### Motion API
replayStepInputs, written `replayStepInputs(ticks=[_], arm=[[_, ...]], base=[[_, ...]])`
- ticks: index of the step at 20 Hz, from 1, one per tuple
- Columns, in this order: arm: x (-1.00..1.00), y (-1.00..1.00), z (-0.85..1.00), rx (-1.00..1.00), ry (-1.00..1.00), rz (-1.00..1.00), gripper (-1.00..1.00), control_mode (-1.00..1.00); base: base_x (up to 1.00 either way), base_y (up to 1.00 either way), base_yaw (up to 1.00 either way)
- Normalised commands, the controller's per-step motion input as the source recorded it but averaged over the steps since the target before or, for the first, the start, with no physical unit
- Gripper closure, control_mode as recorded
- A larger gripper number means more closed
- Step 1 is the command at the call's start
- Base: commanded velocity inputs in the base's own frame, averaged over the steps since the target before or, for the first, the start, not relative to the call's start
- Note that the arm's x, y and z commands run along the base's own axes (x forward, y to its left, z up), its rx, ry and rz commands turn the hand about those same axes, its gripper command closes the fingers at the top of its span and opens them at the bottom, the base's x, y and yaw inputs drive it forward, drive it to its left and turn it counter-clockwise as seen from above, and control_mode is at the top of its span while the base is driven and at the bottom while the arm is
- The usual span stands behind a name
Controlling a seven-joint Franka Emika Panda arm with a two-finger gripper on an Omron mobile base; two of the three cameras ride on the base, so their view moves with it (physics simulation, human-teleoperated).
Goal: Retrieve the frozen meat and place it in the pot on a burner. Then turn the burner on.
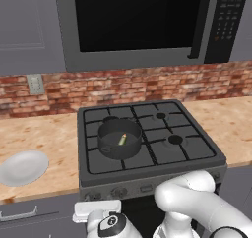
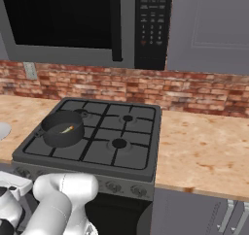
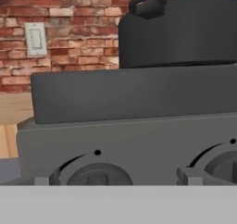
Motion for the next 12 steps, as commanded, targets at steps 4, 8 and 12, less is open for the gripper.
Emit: replayStepInputs(ticks=[4, 8, 12], arm=[[0.07, 0.00, -0.21, 0.00, 0.00, 0.00, -1.00, -1.00], [0.16, 0.00, -0.11, 0.00, 0.00, 0.00, -1.00, -1.00], [0.12, 0.02, 0.00, 0.00, 0.00, 0.00, -1.00, -1.00]], base=[[0.00, 0.00, 0.00], [0.00, 0.00, 0.00], [0.00, 0.00, 0.00]])
